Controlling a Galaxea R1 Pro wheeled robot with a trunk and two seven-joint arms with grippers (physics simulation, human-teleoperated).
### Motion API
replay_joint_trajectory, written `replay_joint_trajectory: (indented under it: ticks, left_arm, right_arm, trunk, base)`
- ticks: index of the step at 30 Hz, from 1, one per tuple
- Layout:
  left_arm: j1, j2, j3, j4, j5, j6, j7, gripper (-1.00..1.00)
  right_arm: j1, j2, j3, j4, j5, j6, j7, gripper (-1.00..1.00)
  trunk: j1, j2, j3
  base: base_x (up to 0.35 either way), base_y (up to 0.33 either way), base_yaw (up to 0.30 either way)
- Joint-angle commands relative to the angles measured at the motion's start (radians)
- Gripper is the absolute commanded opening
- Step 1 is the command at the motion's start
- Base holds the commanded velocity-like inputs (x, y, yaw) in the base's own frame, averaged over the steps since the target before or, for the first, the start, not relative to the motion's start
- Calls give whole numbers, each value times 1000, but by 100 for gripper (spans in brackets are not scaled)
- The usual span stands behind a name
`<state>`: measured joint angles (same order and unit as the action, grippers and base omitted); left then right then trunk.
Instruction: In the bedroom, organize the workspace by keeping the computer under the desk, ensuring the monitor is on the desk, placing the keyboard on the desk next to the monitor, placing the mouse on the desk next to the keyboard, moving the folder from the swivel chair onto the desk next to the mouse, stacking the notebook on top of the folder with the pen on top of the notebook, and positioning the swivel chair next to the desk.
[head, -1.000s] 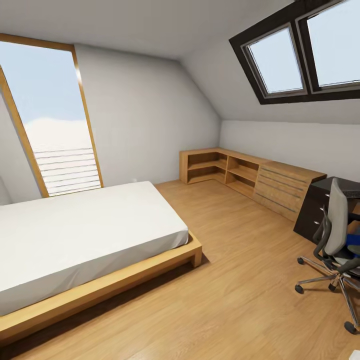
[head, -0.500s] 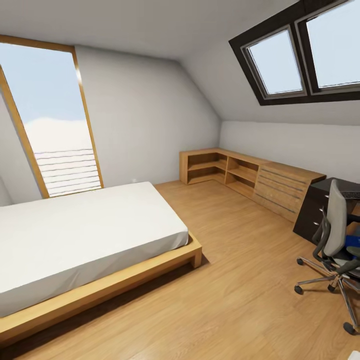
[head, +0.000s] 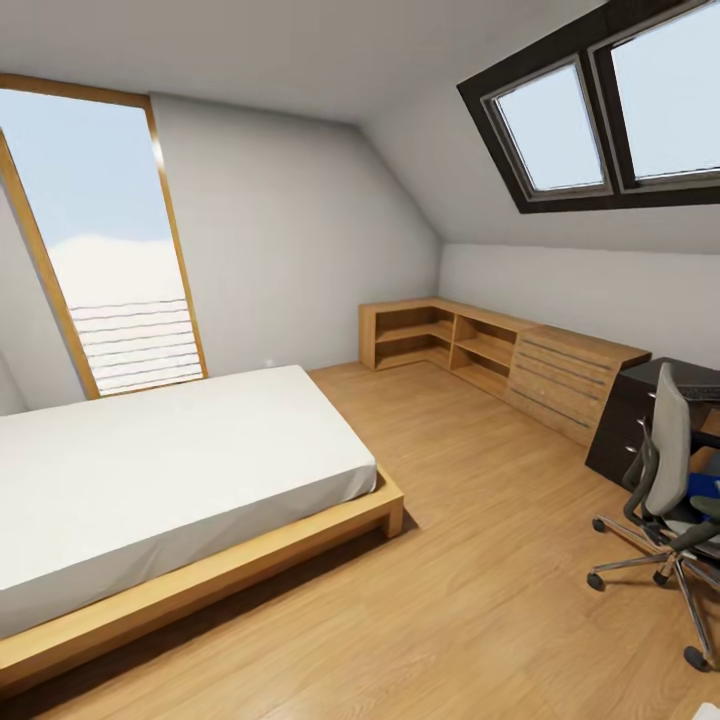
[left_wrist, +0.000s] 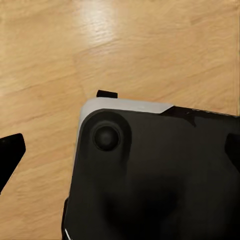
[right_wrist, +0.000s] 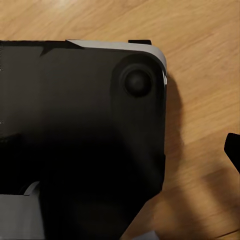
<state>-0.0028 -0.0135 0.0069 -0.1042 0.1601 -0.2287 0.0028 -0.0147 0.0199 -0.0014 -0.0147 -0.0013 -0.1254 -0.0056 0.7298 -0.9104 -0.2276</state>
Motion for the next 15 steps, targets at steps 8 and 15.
replay_joint_trajectory:
  ticks: [8,15]
  left_arm:
    - [0,-1,-1,1,33,-75,0,100]
    - [0,0,0,1,34,-71,0,100]
  right_arm:
    - [-1,0,0,1,0,-3,-1,100]
    - [-1,0,0,1,0,-3,-1,100]
  trunk:
    - [-31,55,24]
    - [-58,104,46]
  base:
    - [0,0,0]
    - [0,0,0]
